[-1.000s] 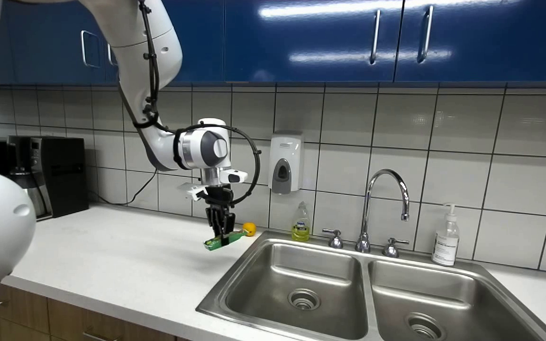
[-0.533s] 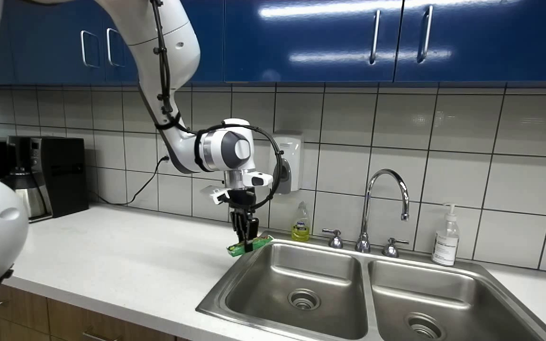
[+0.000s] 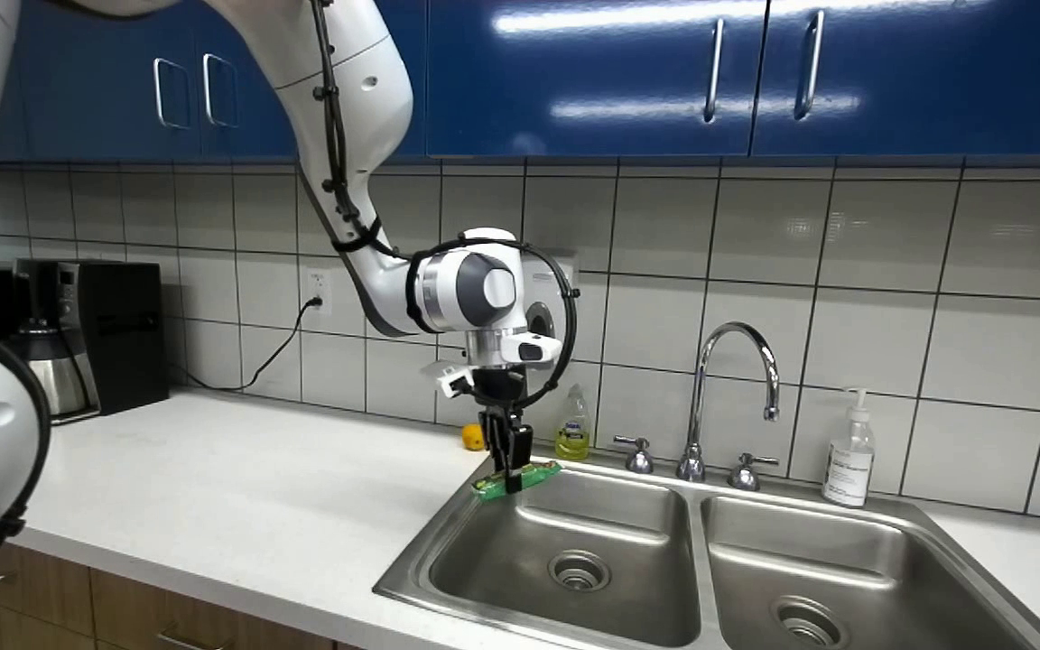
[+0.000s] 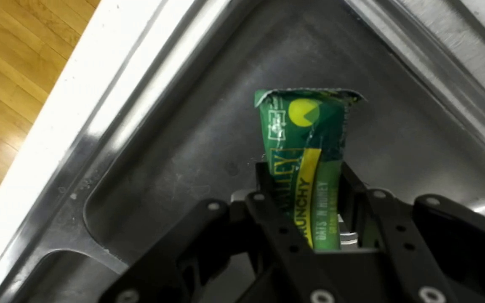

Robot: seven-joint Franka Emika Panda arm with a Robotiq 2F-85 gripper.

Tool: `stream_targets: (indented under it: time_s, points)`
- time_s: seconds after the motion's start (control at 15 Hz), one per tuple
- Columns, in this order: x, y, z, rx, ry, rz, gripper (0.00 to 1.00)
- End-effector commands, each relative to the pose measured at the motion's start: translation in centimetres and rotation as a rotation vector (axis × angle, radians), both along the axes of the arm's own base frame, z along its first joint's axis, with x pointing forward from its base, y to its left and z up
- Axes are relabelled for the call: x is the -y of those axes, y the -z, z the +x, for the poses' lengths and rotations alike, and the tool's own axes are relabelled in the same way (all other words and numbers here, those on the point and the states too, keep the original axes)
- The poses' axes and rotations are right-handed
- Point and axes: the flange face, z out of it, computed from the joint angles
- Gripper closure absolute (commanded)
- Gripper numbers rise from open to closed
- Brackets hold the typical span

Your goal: Move the candy bar to the sink

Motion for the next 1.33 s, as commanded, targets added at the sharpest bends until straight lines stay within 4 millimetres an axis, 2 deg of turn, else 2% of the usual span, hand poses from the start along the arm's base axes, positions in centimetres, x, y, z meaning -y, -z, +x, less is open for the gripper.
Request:
stream_targets:
  time_s: [0.0,0.2,0.47,0.87,1.27]
  points:
    - [2.1,0.7,1.2,-0.007,0.011,-0.015,0.86]
    - [3.7,2.5,2.3,-0.017,0.02,-0.021,0.86]
    - [5.3,5.9,4.5,-0.037,0.019,-0.04,0.86]
    - [5.4,11.4,7.3,-0.067,0.009,-0.052,0.86]
    - [5.2,17.2,8.2,-0.101,0.005,-0.037,0.86]
